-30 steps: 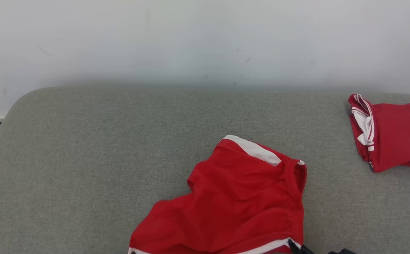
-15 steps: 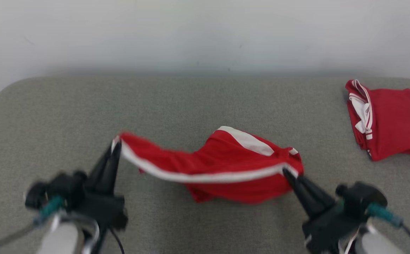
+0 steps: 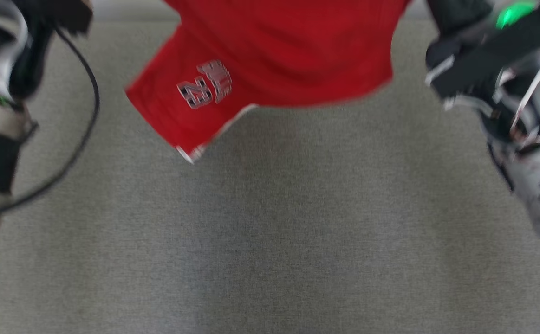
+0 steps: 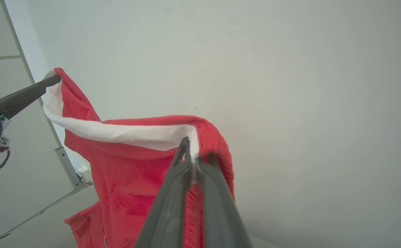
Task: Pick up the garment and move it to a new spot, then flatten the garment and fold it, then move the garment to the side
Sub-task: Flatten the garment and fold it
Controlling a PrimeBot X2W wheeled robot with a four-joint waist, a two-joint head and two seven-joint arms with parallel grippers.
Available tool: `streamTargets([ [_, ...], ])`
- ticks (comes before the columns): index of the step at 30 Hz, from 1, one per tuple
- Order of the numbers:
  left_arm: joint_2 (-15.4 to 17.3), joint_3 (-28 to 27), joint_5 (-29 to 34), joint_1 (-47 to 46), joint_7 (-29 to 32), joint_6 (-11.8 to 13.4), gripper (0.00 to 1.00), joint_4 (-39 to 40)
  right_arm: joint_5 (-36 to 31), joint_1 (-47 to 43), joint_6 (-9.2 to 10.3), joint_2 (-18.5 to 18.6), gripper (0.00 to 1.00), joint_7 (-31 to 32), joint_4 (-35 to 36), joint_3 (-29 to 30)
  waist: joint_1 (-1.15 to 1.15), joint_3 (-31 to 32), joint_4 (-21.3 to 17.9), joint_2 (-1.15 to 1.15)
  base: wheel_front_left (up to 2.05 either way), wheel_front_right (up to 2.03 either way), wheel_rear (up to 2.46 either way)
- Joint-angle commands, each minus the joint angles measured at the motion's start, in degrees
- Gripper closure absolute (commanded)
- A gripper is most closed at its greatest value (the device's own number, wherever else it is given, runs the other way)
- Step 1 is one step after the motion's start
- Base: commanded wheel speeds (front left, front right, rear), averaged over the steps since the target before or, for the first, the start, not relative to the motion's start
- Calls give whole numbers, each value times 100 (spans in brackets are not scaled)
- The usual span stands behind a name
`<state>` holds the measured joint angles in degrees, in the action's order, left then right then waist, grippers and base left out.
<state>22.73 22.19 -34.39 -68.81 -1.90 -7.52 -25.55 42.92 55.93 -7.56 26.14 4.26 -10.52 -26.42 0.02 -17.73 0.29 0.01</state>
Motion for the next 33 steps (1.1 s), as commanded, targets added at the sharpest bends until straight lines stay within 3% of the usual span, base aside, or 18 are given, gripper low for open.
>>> streamTargets([
  [1,19,84,-112,-448,-5,12,100,-201,86,451,14,-76,100,62,-165,-1,-2,-749,-53,-1,0,0,0],
  [8,178,671,-374,-2191,-92,12,100,-1034,410,2369,14,-332,100,233,-1166,-94,-2,-1297,-87,-1,0,0,0],
  [17,197,1086,-911,-3577,-382,12,100,-1943,557,3729,14,-445,100,27,-2166,-495,-2,-1692,-220,-1,0,0,0],
  [24,227,1541,-1272,-3536,-695,12,100,-2207,751,3825,14,-299,100,-267,-2334,-958,-2,-1809,-232,-1,0,0,0],
  [33,401,1868,-1875,-2203,-1256,12,100,-1721,1255,2932,14,297,100,-771,-1881,-1700,-2,-1513,-210,-1,0,0,0],
])
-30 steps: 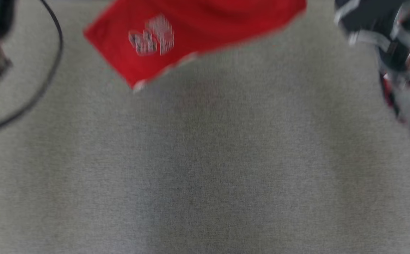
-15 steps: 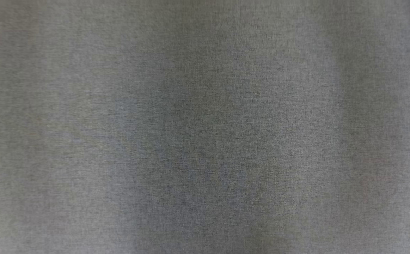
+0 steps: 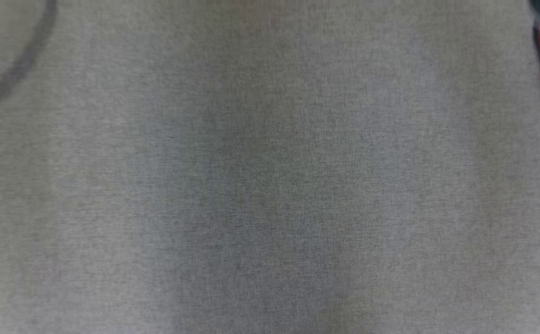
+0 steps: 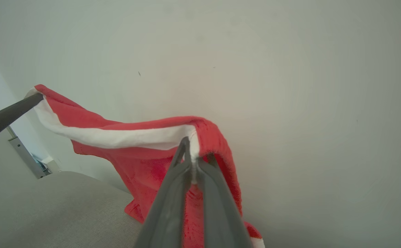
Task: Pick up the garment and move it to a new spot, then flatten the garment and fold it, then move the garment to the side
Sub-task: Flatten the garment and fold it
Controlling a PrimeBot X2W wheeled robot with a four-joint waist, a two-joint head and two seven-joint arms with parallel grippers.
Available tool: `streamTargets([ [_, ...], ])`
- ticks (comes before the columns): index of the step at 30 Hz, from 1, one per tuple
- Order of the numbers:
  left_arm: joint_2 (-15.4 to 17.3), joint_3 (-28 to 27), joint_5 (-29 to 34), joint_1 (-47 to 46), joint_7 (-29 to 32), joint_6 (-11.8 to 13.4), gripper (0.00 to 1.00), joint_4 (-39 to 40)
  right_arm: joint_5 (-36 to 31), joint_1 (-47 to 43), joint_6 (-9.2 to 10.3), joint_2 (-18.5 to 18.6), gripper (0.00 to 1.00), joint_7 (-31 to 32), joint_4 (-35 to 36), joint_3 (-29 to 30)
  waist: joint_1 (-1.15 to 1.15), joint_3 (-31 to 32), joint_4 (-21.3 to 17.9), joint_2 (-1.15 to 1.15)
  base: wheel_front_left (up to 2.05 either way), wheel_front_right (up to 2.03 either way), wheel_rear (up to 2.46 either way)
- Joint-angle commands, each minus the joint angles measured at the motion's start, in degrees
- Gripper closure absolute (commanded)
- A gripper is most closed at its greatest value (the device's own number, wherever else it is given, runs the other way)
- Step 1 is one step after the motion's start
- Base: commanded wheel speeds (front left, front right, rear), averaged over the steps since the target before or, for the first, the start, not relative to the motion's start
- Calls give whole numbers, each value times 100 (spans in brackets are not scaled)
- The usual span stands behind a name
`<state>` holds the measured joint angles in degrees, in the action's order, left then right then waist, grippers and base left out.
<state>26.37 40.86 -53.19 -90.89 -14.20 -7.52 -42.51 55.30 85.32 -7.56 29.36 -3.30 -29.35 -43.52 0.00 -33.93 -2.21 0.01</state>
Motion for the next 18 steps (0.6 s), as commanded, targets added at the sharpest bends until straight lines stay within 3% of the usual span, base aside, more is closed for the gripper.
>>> streamTargets([
  [1,25,-28,-78,225,-53,11,100,97,75,-160,13,67,100,-75,96,-47,0,170,59,-1,0,0,0],
  [5,-6,-260,-243,1292,-97,30,100,601,309,-984,14,468,100,-253,592,-337,0,500,107,-1,0,0,0],
  [13,-137,-1017,-51,4076,-97,455,100,2223,567,-2944,14,1196,100,-769,1583,-540,0,1174,173,-1,0,0,0],
  [18,-255,-1317,-34,5701,-97,671,100,2975,532,-4175,14,1409,100,-948,1911,-549,0,1493,192,-1,0,0,0],
])
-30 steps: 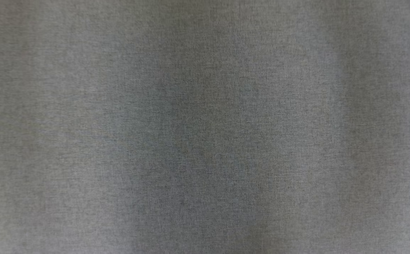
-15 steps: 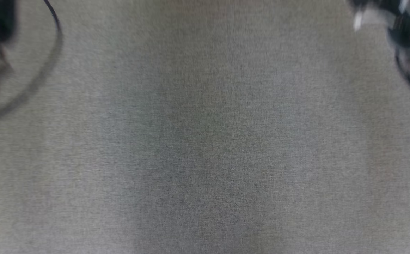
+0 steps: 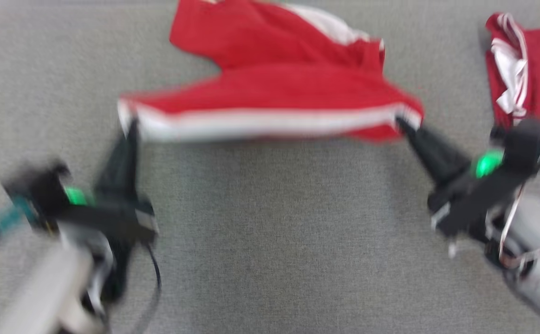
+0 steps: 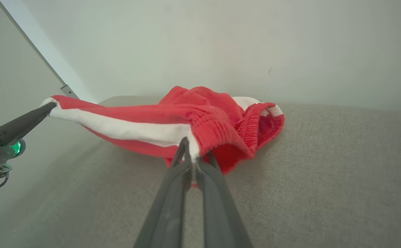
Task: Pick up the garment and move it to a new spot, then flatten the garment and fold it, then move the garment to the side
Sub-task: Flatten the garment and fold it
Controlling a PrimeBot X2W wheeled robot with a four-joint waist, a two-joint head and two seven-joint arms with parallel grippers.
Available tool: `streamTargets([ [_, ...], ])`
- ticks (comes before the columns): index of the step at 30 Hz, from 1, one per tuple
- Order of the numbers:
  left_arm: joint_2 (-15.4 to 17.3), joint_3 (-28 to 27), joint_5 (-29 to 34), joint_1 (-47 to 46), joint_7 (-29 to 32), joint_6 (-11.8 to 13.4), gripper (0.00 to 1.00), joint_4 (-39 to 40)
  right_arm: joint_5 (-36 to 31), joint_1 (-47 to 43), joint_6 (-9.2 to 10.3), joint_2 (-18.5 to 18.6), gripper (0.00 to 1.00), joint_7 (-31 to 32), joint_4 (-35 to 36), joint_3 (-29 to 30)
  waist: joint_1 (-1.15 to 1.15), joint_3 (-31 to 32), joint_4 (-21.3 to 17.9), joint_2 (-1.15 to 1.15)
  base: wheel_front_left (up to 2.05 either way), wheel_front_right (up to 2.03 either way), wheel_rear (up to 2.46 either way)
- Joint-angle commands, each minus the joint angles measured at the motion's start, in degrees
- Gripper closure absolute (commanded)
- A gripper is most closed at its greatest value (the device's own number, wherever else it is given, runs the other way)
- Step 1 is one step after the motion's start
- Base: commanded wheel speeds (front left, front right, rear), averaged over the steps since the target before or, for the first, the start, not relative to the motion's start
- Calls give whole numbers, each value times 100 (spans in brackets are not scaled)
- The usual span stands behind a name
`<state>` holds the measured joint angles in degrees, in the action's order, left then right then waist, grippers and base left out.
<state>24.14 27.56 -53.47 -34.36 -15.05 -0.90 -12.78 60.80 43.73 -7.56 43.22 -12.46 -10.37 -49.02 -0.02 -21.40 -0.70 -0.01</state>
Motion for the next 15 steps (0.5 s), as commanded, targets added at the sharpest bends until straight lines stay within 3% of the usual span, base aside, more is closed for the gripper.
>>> streamTargets([
  [1,-42,4,30,308,-13,24,100,97,-30,-241,14,35,100,-40,52,7,2,288,42,1,0,0,0],
  [8,-375,-269,342,1920,-13,108,100,242,-525,-1602,14,161,100,-71,266,-135,2,716,43,1,0,0,0],
  [15,-683,-792,804,2981,-14,38,100,79,-634,-2772,14,-89,100,-148,339,-204,2,1141,82,1,0,0,0],
])
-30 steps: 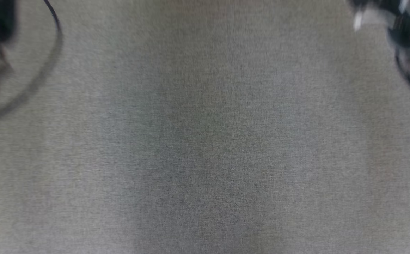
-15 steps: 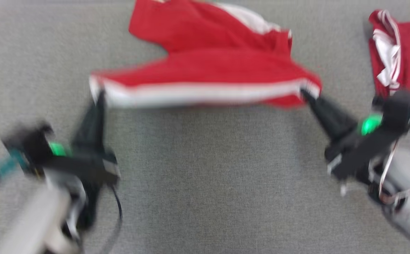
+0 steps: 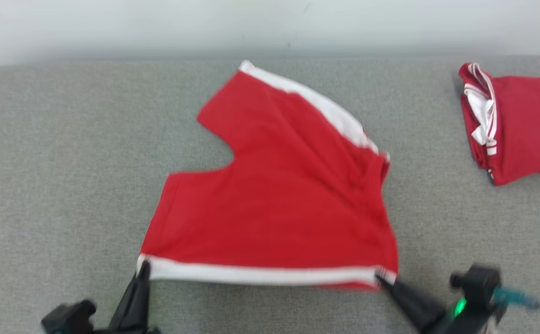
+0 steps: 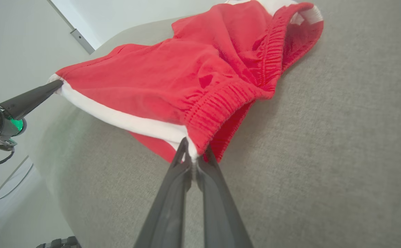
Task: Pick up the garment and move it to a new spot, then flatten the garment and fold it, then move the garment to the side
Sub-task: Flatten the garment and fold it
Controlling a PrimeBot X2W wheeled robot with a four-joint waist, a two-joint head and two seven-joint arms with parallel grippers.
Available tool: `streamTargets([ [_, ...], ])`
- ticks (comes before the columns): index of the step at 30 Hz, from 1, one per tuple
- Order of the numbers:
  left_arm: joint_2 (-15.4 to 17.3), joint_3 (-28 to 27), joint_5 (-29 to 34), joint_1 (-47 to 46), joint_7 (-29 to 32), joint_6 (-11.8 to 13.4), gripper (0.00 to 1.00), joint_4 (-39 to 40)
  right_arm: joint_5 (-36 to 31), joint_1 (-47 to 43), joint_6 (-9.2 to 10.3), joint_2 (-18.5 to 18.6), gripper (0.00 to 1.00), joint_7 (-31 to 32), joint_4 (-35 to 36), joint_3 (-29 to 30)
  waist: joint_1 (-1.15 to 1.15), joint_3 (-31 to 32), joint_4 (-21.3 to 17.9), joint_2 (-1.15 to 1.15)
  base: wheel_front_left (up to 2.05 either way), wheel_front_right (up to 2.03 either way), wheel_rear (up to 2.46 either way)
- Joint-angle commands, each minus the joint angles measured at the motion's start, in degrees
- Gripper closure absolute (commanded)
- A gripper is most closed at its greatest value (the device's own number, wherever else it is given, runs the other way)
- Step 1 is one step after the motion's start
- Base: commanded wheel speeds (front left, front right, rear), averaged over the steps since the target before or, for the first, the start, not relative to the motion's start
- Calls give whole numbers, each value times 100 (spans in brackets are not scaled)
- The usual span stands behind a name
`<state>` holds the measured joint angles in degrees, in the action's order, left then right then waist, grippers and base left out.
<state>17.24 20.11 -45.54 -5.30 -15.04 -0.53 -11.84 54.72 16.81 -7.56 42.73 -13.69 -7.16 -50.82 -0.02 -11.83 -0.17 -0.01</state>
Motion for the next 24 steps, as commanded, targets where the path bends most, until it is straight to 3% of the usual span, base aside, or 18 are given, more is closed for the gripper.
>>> streamTargets([
  [1,-44,-171,87,214,-14,-13,100,-27,-116,-229,14,-73,100,-38,51,-57,2,246,25,1,0,0,0],
  [7,-332,-734,303,903,-15,-3,100,75,-354,-1031,14,-212,100,-36,199,-98,2,492,16,1,0,0,0],
  [13,-393,-987,579,1377,-15,-100,100,108,-596,-1615,14,-220,100,74,313,177,2,572,2,1,0,0,0],
  [20,-462,-1098,793,1283,-16,-222,100,324,-668,-1638,14,-380,100,285,772,453,2,452,-108,1,0,0,0],
  [24,-285,-1040,980,942,27,-298,100,473,-443,-1529,14,-529,100,294,981,681,2,389,-204,1,0,0,0],
])
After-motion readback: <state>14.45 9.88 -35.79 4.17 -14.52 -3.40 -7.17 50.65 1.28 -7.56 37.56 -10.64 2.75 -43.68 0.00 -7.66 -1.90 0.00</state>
